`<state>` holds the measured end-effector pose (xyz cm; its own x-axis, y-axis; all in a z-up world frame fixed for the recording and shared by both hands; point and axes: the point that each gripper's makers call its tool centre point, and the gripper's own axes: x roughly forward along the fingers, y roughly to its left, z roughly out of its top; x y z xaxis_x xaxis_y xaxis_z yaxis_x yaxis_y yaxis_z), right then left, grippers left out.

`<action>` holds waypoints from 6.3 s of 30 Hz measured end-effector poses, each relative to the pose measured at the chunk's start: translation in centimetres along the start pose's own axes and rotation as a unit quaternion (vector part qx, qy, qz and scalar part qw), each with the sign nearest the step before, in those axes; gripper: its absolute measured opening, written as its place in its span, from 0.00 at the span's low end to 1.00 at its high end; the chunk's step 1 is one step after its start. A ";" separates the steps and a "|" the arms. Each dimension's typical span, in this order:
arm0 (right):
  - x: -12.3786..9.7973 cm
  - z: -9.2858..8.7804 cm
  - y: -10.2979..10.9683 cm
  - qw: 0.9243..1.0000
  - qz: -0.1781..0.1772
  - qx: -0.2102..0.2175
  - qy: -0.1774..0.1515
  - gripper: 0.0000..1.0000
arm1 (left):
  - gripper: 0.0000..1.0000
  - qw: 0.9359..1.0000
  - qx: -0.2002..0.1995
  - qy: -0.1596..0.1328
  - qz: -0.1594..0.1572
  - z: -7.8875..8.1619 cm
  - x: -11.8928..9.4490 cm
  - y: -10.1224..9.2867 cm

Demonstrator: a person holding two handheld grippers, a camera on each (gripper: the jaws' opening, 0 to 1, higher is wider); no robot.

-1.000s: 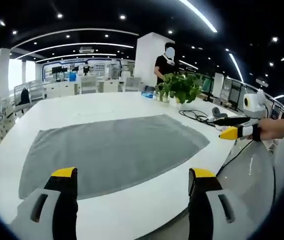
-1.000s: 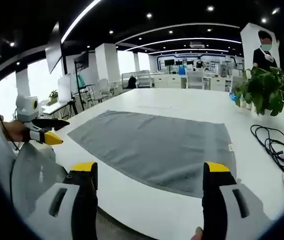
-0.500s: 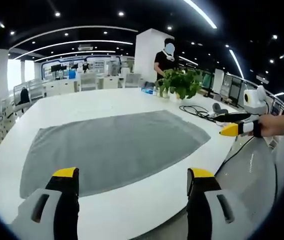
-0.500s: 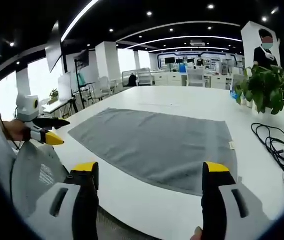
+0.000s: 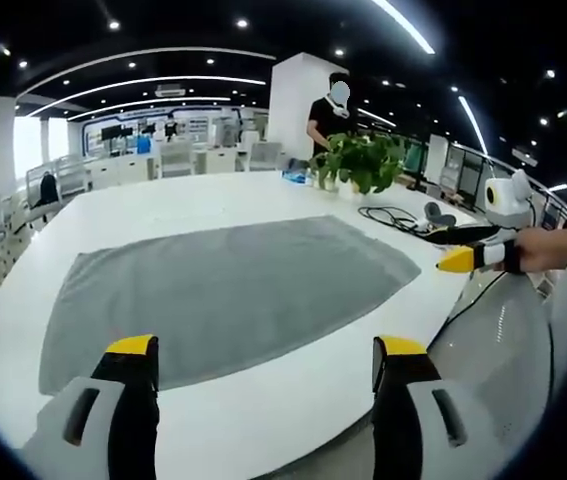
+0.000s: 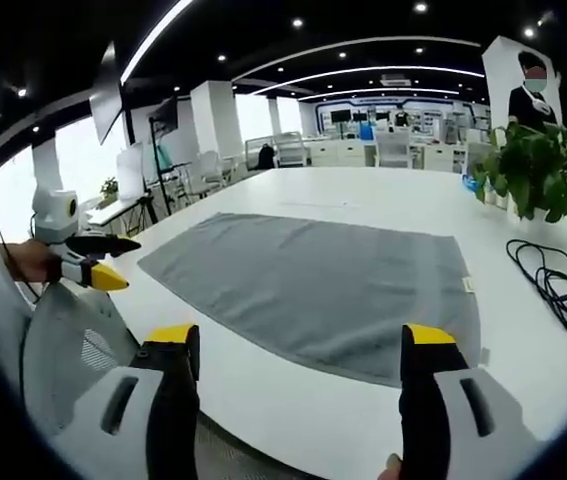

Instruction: Fold the towel on the table until its edges align and the towel forms a compact rectangular stack.

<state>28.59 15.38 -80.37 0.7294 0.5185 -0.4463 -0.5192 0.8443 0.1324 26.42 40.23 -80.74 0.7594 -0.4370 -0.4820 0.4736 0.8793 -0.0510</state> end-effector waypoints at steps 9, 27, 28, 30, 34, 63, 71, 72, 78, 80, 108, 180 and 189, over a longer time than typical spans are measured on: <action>0.2 -0.2 -0.2 1.000 0.000 0.007 0.003 0.83 | 0.91 1.000 -0.021 0.002 -0.005 -0.1 0.0 0.2; 0.4 -0.5 -1.9 1.000 0.000 0.019 0.011 0.82 | 0.91 0.998 -0.042 0.005 -0.037 -0.4 2.4 -2.3; 0.4 -0.5 -2.2 1.000 -0.001 0.019 0.011 0.82 | 0.91 0.998 -0.042 0.006 -0.039 -0.4 2.5 -2.4; 0.2 -0.3 -3.0 1.000 -0.006 0.018 0.011 0.82 | 0.91 0.998 -0.041 0.005 -0.043 -0.2 2.6 -2.5; 0.0 0.0 -4.1 1.000 -0.010 0.021 0.009 0.82 | 0.91 0.998 -0.037 0.002 -0.051 0.3 3.3 -2.9; -0.3 5.5 -10.5 0.998 -0.051 -0.046 -0.008 0.81 | 0.90 0.978 0.082 -0.022 -0.191 5.5 9.5 -11.6; -0.6 7.0 -12.8 0.996 -0.067 -0.051 -0.018 0.81 | 0.90 0.972 0.103 -0.029 -0.211 6.8 10.7 -13.2; -0.6 7.1 -13.0 0.996 -0.068 -0.052 -0.019 0.81 | 0.90 0.971 0.105 -0.029 -0.212 6.9 10.8 -13.3; -0.5 7.9 -14.0 0.996 -0.071 -0.058 -0.021 0.81 | 0.90 0.963 0.129 -0.024 -0.237 7.1 11.3 -14.7; -0.4 8.0 -14.1 0.995 -0.069 -0.062 -0.021 0.81 | 0.90 0.960 0.134 -0.024 -0.243 7.2 11.5 -15.1; 0.0 11.0 -19.6 0.992 -0.058 -0.110 -0.012 0.76 | 0.87 0.944 0.162 -0.024 -0.288 8.9 15.0 -21.8; 13.8 6.9 -27.2 0.996 0.008 -0.079 0.032 0.66 | 0.19 0.887 0.281 0.065 -0.360 0.9 27.6 -33.0; 15.5 6.1 -26.7 0.996 0.016 -0.076 0.042 0.66 | 0.10 0.886 0.282 0.061 -0.364 1.1 27.7 -32.9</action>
<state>56.46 1.68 -85.39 0.6739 0.5268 -0.5180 -0.6081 0.7937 0.0161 32.40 -0.98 -91.47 0.1240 -0.7952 -0.5936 0.9915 0.1236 0.0415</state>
